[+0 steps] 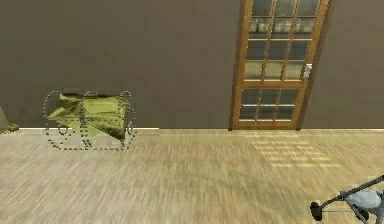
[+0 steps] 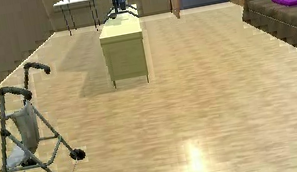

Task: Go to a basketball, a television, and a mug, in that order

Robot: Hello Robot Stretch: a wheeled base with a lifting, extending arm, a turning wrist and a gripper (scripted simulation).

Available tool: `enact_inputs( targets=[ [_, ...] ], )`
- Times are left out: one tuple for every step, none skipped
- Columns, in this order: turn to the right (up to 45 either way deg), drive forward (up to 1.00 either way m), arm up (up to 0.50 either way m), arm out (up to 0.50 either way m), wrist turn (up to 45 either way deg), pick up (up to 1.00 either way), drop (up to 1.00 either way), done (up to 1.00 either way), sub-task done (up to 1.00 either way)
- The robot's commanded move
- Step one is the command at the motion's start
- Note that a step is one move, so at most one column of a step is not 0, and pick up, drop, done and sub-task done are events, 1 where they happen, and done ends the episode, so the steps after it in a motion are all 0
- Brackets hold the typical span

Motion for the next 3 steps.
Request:
enact_inputs(
  targets=[
    [0.0, 0.20, 0.00, 0.00, 0.0, 0.00, 0.00, 0.00, 0.00],
    [-45.0, 0.00, 0.00, 0.00, 0.0, 0.00, 0.00, 0.00, 0.00],
    [-42.0, 0.00, 0.00, 0.00, 0.0, 0.00, 0.00, 0.00, 0.00]
  ],
)
